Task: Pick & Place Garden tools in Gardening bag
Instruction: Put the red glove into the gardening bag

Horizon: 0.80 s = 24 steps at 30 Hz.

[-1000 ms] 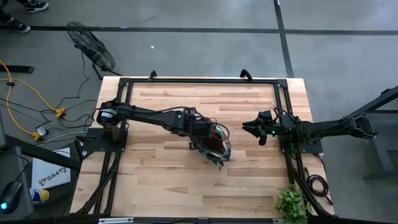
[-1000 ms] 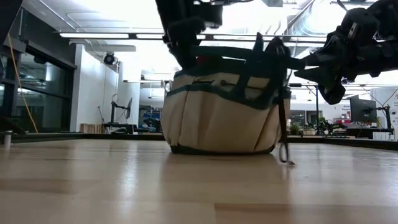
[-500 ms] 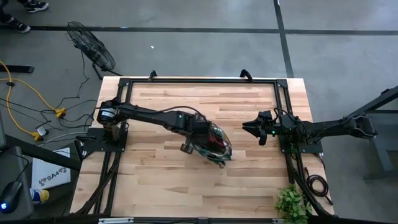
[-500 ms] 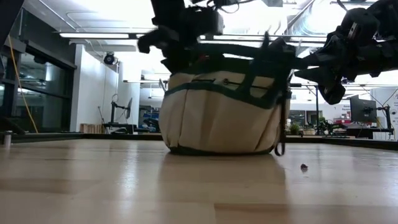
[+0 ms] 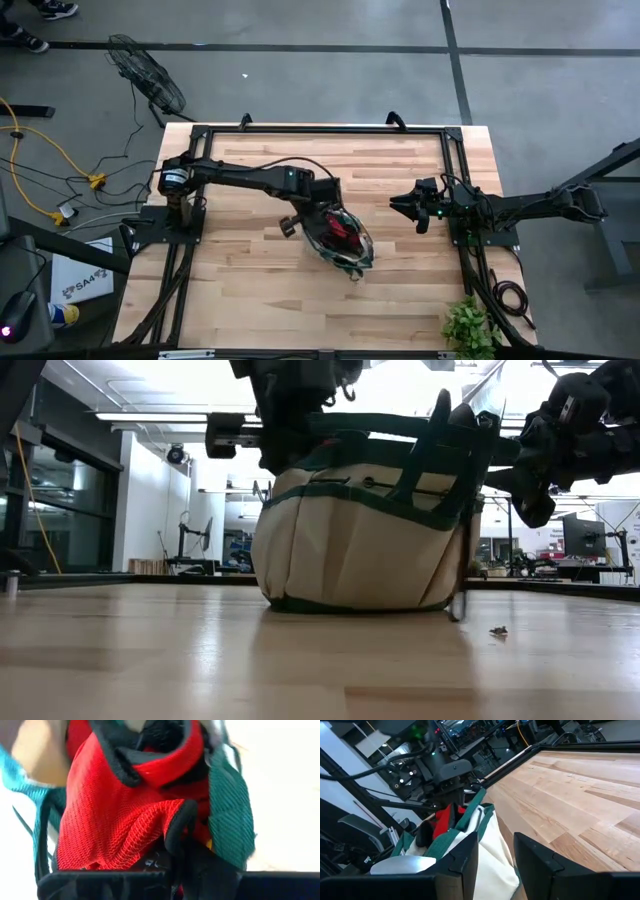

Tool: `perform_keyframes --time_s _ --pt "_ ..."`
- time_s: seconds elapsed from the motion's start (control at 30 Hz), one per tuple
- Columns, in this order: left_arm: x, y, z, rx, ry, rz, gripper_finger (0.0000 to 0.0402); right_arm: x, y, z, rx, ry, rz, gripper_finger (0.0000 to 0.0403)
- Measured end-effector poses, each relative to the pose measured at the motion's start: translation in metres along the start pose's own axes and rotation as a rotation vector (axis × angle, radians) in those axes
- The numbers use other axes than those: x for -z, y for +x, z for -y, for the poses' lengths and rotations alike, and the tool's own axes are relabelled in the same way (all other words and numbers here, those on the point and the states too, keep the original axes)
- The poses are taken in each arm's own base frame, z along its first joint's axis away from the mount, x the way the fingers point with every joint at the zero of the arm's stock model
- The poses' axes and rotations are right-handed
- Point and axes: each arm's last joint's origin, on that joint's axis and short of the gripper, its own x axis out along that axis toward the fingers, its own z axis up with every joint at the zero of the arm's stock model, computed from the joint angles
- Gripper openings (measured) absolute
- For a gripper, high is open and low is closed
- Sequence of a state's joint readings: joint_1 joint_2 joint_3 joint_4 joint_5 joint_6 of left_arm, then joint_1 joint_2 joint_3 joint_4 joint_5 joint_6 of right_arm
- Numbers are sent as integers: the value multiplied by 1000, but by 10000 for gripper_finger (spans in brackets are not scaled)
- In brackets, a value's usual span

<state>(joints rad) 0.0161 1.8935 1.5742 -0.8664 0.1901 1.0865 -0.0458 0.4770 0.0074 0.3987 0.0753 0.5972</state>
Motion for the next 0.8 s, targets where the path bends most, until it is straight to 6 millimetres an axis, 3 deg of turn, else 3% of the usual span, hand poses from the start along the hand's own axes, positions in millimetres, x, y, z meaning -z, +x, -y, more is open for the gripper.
perform_keyframes --time_s 0.33,0.63,0.8 --pt "5 -2 -3 29 347 122 5 0 0 0 0 0 0 116" --pt "9 4 -5 36 373 116 5 0 0 0 0 0 0 116" --pt "18 21 -10 55 341 57 5 0 0 0 0 0 0 116"
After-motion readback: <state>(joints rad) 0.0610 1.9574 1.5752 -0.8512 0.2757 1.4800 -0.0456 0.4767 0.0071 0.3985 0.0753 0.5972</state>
